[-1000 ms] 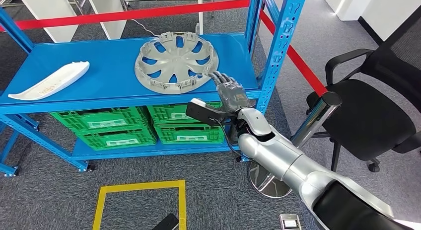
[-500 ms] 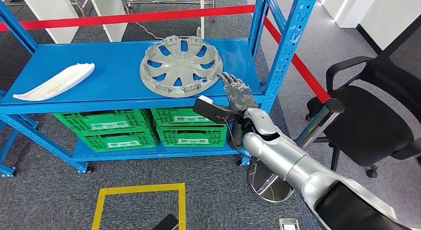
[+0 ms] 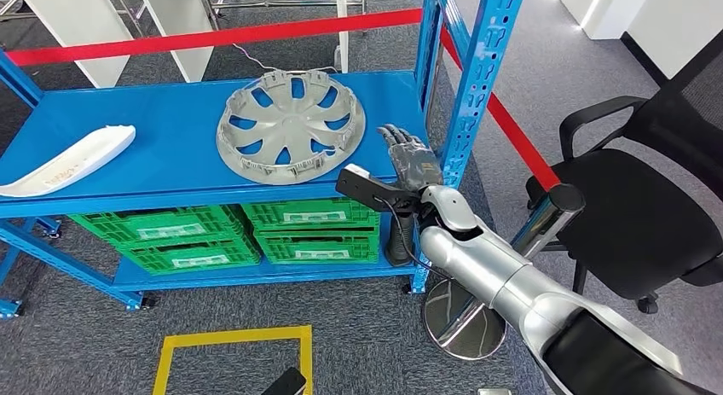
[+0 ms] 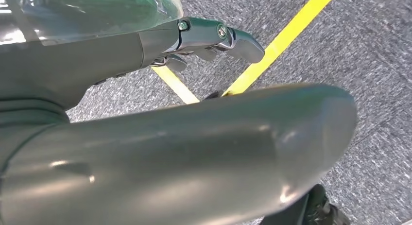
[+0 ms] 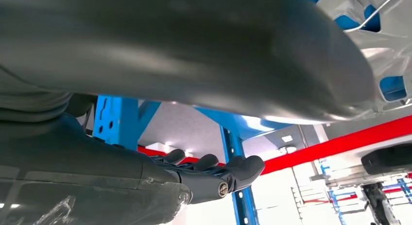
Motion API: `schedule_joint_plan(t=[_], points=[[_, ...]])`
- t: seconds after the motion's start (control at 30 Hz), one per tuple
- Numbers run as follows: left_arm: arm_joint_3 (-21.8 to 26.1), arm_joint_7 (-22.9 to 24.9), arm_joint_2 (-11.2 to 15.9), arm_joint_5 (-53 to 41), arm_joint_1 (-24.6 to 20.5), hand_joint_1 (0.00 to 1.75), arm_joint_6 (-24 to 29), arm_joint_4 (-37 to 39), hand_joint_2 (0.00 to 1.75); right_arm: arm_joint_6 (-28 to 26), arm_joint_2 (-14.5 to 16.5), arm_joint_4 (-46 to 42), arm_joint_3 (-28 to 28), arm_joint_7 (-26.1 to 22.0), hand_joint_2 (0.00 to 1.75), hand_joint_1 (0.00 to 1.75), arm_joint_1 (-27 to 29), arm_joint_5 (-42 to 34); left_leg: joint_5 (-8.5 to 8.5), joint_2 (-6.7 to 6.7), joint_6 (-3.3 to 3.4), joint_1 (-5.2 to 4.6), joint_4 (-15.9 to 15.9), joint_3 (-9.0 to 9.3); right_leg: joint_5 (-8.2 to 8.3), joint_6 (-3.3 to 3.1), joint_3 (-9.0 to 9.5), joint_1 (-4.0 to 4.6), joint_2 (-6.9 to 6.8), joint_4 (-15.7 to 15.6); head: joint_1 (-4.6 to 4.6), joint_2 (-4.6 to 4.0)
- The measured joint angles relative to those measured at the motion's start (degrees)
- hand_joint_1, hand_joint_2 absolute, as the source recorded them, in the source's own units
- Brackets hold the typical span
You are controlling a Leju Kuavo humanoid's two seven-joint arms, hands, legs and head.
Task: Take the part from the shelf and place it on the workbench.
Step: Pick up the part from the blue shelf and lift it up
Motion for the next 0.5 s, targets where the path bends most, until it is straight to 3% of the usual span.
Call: schedule_joint_plan(t=[0.03, 0.07, 0.13, 0.17, 0.2, 0.33, 0.5], points=[[0.0, 0.0, 0.0, 0.1, 0.1, 0.0, 0.0, 0.0, 0.0, 0.0, 0.0, 0.1, 0.0, 0.0, 0.0, 0.0, 0.1, 0.0, 1.76, 0.01, 0.23, -0.12, -0.4, -0.86, -0.41, 0.01, 0.52, 0.12, 0.0, 0.0, -0.01, 0.0], [0.1, 0.0, 0.0, 0.1, 0.1, 0.0, 0.0, 0.0, 0.0, 0.0, 0.0, 0.1, 0.0, 0.0, 0.0, 0.0, 0.1, -0.1, 4.51, 0.02, 0.57, -0.26, -2.9, -0.62, -0.86, 0.06, 1.15, 0.21, 0.0, 0.0, -0.01, 0.0], [0.3, 0.0, 0.0, 0.1, 0.1, 0.0, 0.0, 0.0, 0.0, 0.1, 0.1, 0.2, 0.0, 0.1, 0.0, 0.0, 0.0, -0.4, 9.54, 0.1, 1.48, -0.74, -9.2, 1.21, -1.79, 0.37, 2.36, 0.36, -0.01, -0.1, 0.03, 0.0], [0.3, 0.0, 0.0, 0.1, 0.1, 0.0, 0.0, 0.0, 0.0, 0.2, 0.1, 0.3, 0.0, 0.2, 0.0, 0.0, -0.1, -0.7, 10.75, 0.14, 1.92, -0.99, -11.4, 2.08, -2.08, 0.64, 2.73, 0.39, -0.04, -0.2, 0.06, 0.0], [0.3, 0.1, 0.0, 0.1, 0.1, 0.0, 0.0, 0.0, 0.0, 0.3, 0.1, 0.4, 0.0, 0.2, 0.0, 0.0, -0.3, -0.9, 11.0, 0.19, 2.26, -1.2, -12.5, 2.57, -2.28, 0.93, 2.86, 0.41, -0.06, -0.2, 0.03, 0.0], [0.4, 0.3, 0.0, -0.4, -0.1, 0.0, -0.1, 0.0, 0.0, 0.5, 0.4, 1.0, 0.1, -0.4, 0.0, 0.0, -1.2, -0.4, 9.2, -0.05, 1.61, -1.08, -14.3, 3.34, -2.55, 1.32, 2.54, 0.5, -0.29, -0.1, 0.33, 0.0], [0.4, 0.3, -0.2, -0.9, -0.4, 0.0, -0.2, 0.0, 0.0, 0.8, 1.6, 2.4, 0.3, -2.1, 0.0, 0.0, -3.3, -0.3, 8.9, -0.12, 2.15, -1.14, -14.3, 3.35, -2.42, 1.52, 2.96, 0.5, -0.37, -0.8, 0.7, 0.0]])
